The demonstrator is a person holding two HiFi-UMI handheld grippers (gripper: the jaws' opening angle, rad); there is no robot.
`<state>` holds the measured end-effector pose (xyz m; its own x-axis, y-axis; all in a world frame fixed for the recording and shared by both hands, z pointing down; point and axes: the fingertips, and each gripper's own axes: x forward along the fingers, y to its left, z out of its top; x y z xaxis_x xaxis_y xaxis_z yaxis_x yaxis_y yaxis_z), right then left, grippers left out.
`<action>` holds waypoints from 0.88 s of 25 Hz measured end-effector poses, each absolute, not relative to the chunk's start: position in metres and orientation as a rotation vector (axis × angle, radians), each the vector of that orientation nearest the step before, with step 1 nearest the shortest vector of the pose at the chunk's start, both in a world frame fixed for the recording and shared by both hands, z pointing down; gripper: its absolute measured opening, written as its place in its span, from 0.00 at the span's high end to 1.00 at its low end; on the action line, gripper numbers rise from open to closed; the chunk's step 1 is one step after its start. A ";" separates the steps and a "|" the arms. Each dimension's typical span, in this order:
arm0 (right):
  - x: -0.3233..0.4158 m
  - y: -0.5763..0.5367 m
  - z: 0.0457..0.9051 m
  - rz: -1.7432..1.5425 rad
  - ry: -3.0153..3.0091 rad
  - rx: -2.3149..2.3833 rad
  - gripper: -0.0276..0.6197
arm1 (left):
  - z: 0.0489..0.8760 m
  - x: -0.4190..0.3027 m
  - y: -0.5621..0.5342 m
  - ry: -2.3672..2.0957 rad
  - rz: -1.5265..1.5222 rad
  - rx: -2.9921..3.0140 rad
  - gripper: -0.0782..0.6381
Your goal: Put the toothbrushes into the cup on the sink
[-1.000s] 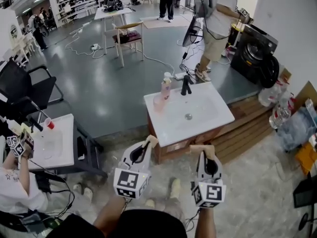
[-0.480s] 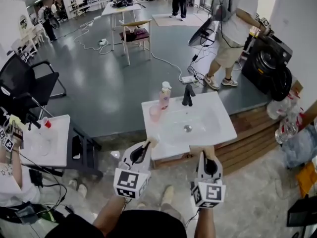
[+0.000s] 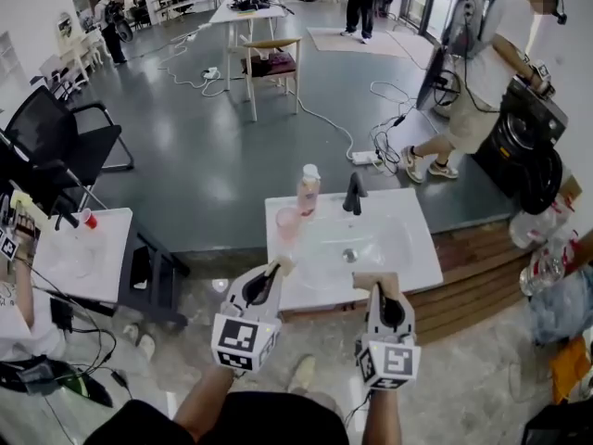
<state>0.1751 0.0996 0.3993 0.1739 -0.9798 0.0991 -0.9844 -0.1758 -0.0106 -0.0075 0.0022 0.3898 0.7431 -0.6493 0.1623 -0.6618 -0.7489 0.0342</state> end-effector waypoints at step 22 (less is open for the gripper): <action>0.181 0.038 0.398 0.096 -2.283 2.119 0.89 | 0.380 -0.022 -0.015 -1.444 0.199 2.715 0.88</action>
